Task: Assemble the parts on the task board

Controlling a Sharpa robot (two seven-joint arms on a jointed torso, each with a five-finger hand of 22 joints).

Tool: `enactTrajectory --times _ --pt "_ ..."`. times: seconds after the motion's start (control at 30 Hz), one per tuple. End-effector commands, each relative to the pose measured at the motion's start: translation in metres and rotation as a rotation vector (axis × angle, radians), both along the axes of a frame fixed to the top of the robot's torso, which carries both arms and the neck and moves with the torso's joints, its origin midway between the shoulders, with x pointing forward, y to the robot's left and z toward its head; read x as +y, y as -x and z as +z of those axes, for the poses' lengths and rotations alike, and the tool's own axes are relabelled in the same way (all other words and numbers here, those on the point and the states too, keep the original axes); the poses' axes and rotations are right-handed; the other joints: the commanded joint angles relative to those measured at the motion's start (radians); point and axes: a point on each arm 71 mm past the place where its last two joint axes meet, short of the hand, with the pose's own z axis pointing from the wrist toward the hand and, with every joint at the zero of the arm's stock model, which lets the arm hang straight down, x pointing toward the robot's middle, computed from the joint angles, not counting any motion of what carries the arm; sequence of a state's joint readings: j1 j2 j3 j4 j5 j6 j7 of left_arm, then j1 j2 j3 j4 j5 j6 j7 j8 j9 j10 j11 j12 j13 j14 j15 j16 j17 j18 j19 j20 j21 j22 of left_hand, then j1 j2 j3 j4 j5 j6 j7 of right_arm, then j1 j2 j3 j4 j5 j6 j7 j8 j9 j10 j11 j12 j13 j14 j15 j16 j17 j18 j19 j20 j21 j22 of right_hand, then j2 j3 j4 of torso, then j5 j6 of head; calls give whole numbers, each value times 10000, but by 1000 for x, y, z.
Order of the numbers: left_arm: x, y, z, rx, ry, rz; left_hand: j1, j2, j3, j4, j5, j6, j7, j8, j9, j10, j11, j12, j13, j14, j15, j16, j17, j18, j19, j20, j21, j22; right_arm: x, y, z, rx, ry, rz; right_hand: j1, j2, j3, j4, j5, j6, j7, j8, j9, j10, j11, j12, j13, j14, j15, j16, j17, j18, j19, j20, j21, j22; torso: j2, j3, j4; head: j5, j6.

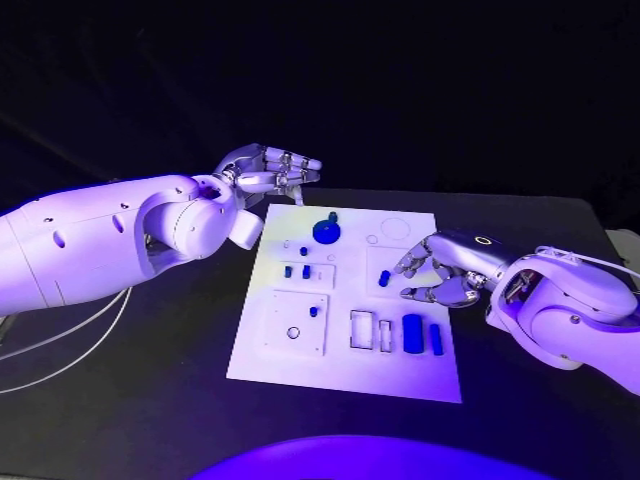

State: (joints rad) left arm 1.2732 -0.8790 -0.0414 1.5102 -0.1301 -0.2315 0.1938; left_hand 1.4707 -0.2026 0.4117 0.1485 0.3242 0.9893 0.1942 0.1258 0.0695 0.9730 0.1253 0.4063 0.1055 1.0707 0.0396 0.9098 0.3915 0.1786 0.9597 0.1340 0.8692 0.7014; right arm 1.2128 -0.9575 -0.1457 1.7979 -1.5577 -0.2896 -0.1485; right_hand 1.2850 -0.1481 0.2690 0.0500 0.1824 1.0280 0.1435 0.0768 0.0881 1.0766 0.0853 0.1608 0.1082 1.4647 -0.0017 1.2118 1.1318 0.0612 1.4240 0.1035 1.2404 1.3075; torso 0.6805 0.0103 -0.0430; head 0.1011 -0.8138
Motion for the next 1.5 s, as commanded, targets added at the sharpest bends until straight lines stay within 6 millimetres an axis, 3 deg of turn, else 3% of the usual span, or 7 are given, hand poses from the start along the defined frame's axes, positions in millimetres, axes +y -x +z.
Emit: enactTrajectory --times 0.03,0.5,0.93,1.17,1.27,1.4,1.5 --pt "-2 1 0 -47 56 -244 -76 22 -57 -6 -37 -65 -31 -30 -3 -94 -7 11 -13 20 63 -54 -16 66 29 12 -24 -17 2 -1 -4 -128 324 281 54 -48 -76 -6 30 -73 -42 -48 -19 -106 11 -70 -18 318 35 -2 -49 130 2 8 -85 823 -26 41 -20 -139 65" --pt "-1 2 -1 -47 48 -273 -79 26 -60 -4 -39 -62 -32 -26 -1 -91 -7 17 -13 23 64 -52 -17 66 32 13 -27 -19 23 -16 -9 -1056 843 238 155 93 -129 -11 -123 -226 -18 -124 -60 -111 8 -37 -61 287 31 -17 -94 139 -15 12 -133 821 -14 26 12 -250 56" --pt "0 2 -1 -46 40 -249 -90 33 -68 4 -41 -56 -33 -20 1 -85 -8 27 -13 28 66 -51 -18 65 36 15 -34 -24 33 -25 -20 -958 1903 136 191 189 -150 -2 -203 -385 -95 -128 -96 -148 13 -31 -101 272 34 -30 -133 148 -30 15 -185 812 -22 39 -20 -192 41" --pt "-1 2 -1 -29 28 -240 -96 43 -71 11 -40 -52 -34 -15 3 -83 -9 35 -13 31 66 -50 -20 65 39 16 -38 -28 40 -25 -26 -631 2234 242 180 408 -99 74 -243 -154 -265 -24 -51 161 -73 150 -79 285 -28 44 -80 131 22 -23 -101 878 -21 50 -19 -157 -12" --pt "-1 2 -1 -23 23 -232 -96 43 -71 11 -40 -52 -34 -15 3 -83 -9 35 -13 31 66 -50 -20 65 39 16 -38 -28 40 -26 -27 -532 2212 230 160 450 -85 102 -262 -112 -268 -14 -45 213 -91 176 -75 296 -41 89 -33 118 51 -36 -42 914 -24 58 -28 -141 -20" --pt "-1 2 -1 -21 19 -225 -96 43 -71 11 -40 -52 -34 -15 3 -83 -9 35 -13 31 66 -50 -20 65 39 16 -38 -28 42 -25 -27 -474 2147 252 170 548 -26 134 -285 8 -257 24 -24 323 -127 226 -69 311 -70 137 8 103 89 -60 27 958 -21 41 -38 -117 -52" --pt "-1 1 -1 -20 21 -232 -96 43 -71 11 -40 -52 -34 -15 3 -83 -9 35 -13 31 66 -50 -20 65 39 16 -38 -28 43 -25 -27 -465 2093 291 213 652 66 149 -356 166 -244 74 3 460 -166 279 -62 325 -103 193 58 82 138 -90 125 1018 -17 59 -20 -126 -41"
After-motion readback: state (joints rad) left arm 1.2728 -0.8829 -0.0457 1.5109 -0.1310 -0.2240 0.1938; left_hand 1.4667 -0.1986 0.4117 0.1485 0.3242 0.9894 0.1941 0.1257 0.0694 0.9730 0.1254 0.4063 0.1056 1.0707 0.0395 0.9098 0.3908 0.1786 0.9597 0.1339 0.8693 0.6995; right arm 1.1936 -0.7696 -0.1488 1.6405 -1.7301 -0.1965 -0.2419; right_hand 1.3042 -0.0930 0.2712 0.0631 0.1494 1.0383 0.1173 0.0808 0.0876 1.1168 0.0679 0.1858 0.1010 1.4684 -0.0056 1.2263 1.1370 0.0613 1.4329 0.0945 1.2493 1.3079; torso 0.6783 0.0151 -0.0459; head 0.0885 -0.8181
